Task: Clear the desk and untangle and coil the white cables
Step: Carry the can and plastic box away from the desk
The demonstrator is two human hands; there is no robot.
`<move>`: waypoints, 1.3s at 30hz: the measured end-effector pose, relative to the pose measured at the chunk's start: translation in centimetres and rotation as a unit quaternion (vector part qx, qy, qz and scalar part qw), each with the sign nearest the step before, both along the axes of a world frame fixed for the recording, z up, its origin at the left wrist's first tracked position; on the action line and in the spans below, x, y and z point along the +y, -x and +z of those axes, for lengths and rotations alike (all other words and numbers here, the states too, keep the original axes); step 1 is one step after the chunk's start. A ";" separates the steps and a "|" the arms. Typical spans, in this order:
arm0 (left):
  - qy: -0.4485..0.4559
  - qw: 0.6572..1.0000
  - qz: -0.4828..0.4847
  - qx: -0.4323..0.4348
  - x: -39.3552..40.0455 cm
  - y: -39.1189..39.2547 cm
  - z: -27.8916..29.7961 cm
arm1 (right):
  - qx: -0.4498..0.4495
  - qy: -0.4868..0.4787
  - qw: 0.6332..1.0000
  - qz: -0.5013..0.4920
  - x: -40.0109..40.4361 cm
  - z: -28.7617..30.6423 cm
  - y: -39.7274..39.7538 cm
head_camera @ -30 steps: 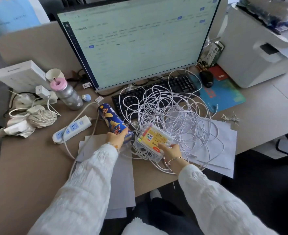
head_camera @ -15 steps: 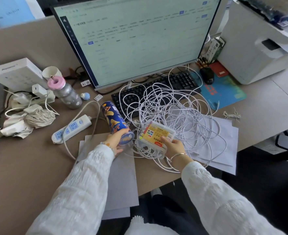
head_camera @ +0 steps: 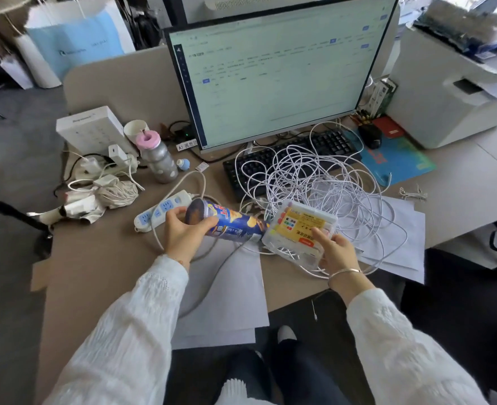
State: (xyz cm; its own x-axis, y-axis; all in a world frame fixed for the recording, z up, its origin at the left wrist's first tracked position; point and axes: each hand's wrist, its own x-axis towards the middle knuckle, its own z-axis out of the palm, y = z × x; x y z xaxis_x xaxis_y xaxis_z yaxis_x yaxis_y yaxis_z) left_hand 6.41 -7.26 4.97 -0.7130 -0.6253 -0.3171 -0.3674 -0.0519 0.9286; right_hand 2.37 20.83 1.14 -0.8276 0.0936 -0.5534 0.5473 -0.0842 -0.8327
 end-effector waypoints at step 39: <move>-0.071 0.915 0.387 0.084 -12.0 -57.2 5.7 | -0.020 0.098 0.894 0.436 -25.3 6.7 -40.1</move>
